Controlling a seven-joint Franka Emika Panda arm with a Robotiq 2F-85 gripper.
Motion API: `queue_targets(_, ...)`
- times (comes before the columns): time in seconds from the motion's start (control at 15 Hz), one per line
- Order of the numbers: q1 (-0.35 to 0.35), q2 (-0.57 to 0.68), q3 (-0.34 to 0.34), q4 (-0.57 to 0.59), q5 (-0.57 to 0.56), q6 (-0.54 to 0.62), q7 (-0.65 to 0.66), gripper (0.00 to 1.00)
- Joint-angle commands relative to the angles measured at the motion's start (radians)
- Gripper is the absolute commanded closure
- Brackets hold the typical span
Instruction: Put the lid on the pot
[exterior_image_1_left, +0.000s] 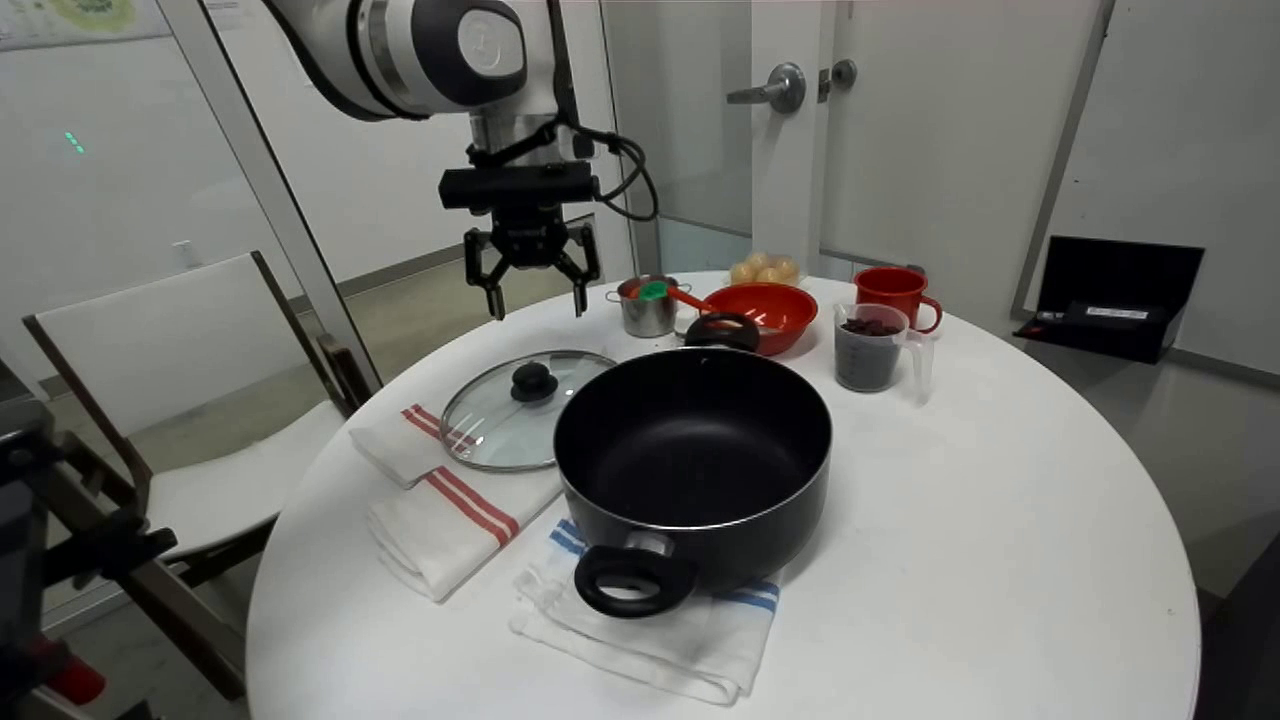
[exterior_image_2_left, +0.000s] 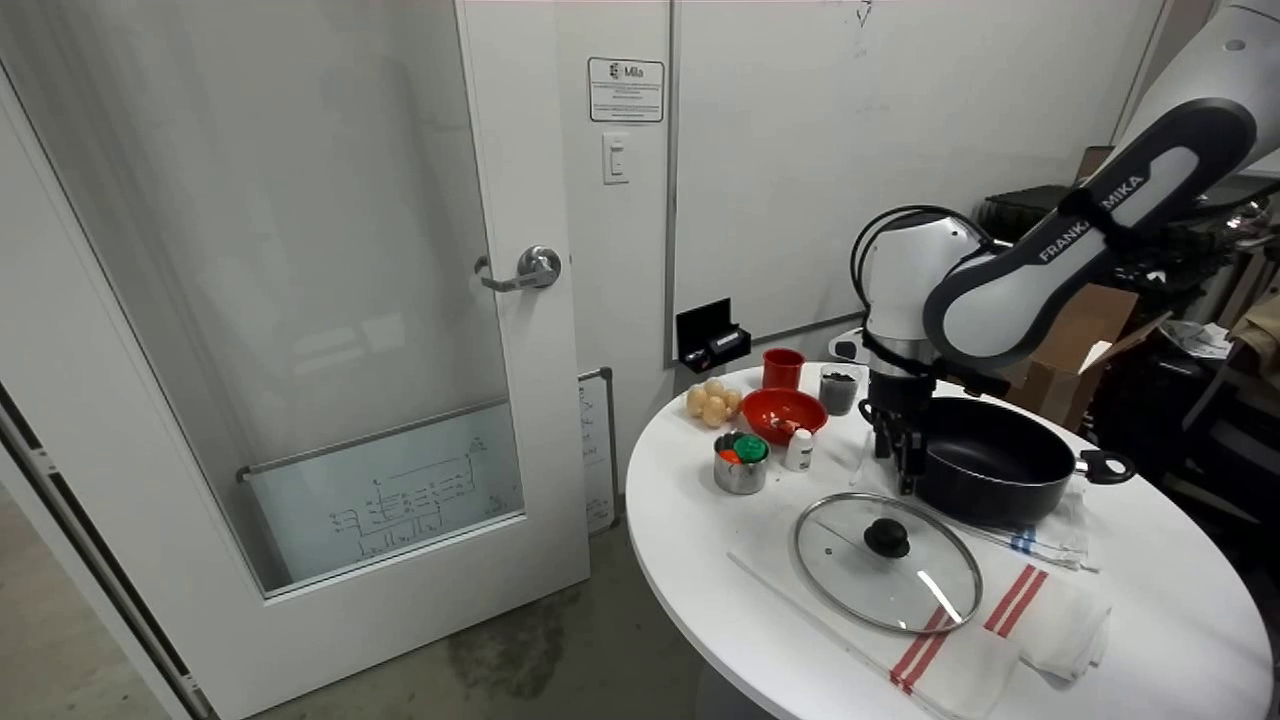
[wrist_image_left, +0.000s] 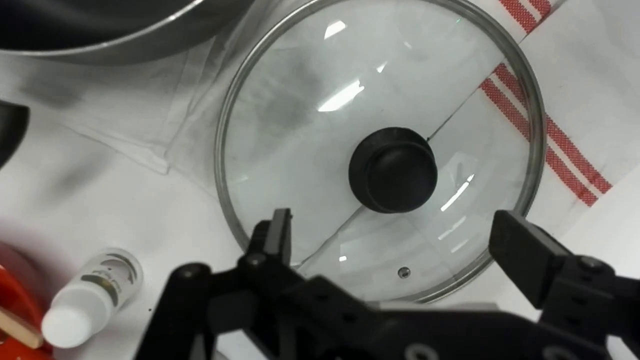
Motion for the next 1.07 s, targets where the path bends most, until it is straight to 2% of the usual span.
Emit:
queue_targets(0.0, -0.007, 0.034, 0.021, 0.009, -0.028, 0.012, -0.045, 0.00)
queue_targets(0.53, -0.016, 0.089, 0.043, -0.014, -0.028, 0.044, -0.142, 0.00)
queue_targets(1.0, -0.009, 0.133, 0.038, -0.014, -0.064, 0.148, -0.238, 0.00)
